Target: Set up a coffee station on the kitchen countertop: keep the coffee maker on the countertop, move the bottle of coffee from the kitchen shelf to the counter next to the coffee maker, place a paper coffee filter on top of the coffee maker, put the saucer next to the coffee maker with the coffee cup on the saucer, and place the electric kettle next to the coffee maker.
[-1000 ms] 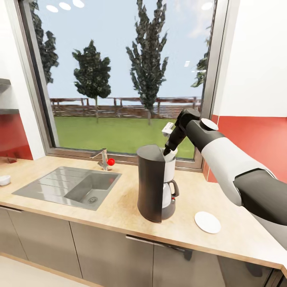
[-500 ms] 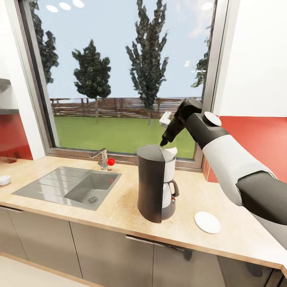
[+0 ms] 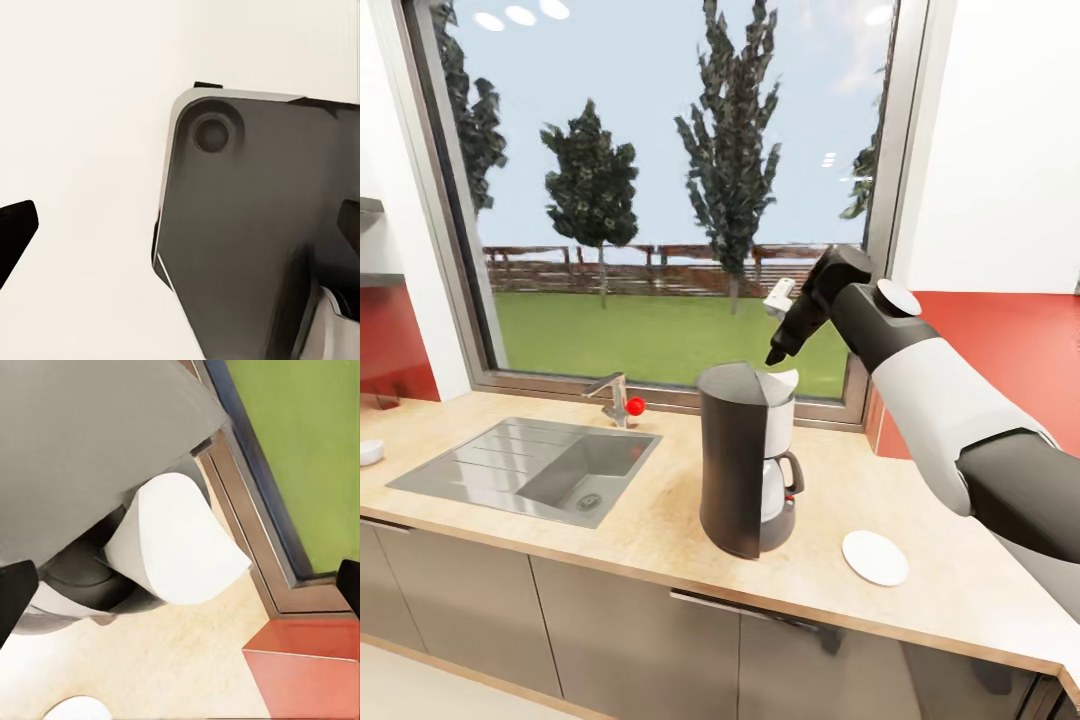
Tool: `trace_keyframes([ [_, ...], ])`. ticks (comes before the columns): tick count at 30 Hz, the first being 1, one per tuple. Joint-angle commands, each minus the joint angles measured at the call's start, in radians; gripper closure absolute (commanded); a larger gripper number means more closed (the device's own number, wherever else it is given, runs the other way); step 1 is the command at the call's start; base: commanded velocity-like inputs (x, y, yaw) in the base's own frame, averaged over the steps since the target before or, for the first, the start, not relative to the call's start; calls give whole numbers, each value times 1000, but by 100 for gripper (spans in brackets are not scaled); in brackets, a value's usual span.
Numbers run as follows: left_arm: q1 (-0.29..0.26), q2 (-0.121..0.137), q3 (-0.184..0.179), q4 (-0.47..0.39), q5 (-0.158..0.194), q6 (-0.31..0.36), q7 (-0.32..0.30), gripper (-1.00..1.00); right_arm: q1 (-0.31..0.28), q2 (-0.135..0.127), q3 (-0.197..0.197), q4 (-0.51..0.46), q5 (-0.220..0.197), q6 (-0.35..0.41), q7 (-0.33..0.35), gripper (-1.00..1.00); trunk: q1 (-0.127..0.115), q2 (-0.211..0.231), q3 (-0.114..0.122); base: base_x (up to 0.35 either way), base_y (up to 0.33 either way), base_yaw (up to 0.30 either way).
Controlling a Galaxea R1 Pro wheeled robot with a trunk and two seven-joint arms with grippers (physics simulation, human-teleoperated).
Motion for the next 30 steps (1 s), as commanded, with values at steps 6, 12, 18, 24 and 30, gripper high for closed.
trace_keyframes([
  [6, 0, 0, 7, -1, 2, -2, 2, -100, 0, -1, 0, -1, 9, 6, 8, -100, 0, 0, 0, 0, -106, 0],
  [12, 0, -1, 6, -1, 1, -3, 2, -100, 0, -16, 1, -1, 9, 6, 8, -100, 0, 0, 0, -15, -14, 0],
  [18, -2, -1, 7, -2, 4, -3, 14, -100, 0, -30, 5, -1, 8, 6, 8, -100, 0, 0, 0, -247, -86, 0],
  [24, -2, -2, 8, -2, 5, -3, 15, -100, 0, -31, 7, 1, 9, 6, 8, -100, 0, 0, 0, -331, -12, 0],
  [30, -2, -2, 8, -2, 5, -3, 15, -100, 0, -41, 8, 5, 9, 5, 8, -100, 0, 0, 0, -337, 24, 0],
])
